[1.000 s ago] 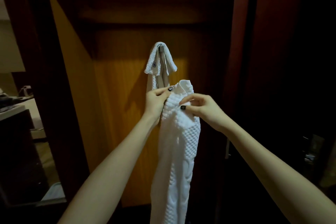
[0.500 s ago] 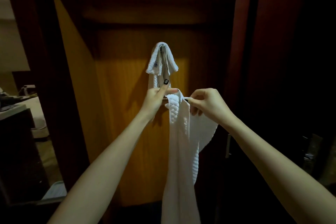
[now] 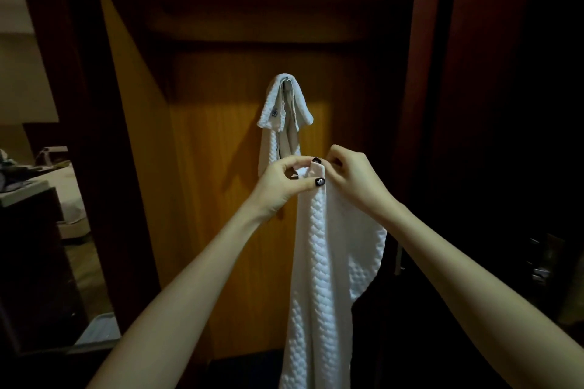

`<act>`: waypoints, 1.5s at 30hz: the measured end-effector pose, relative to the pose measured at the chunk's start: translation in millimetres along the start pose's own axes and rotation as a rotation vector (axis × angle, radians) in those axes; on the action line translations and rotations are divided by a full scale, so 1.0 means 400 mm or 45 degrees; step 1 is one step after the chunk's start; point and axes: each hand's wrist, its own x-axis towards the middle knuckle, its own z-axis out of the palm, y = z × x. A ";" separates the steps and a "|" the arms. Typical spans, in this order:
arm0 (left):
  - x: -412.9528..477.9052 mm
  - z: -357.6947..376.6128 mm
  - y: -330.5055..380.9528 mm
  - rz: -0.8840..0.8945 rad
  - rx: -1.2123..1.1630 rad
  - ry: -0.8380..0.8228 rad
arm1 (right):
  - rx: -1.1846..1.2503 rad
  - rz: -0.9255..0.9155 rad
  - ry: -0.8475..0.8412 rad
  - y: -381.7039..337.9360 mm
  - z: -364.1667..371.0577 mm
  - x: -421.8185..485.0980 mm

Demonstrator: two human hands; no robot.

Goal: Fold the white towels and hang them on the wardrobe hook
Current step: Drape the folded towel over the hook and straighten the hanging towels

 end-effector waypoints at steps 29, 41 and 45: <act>-0.010 -0.017 -0.045 -0.033 -0.228 0.121 | 0.196 0.108 -0.212 0.061 0.020 -0.022; -0.016 0.055 -0.049 -0.027 -0.229 0.308 | 0.124 0.002 -0.035 0.067 0.020 -0.038; -0.026 0.084 -0.061 0.044 -0.144 0.333 | 0.043 -0.002 -0.012 0.073 0.033 -0.048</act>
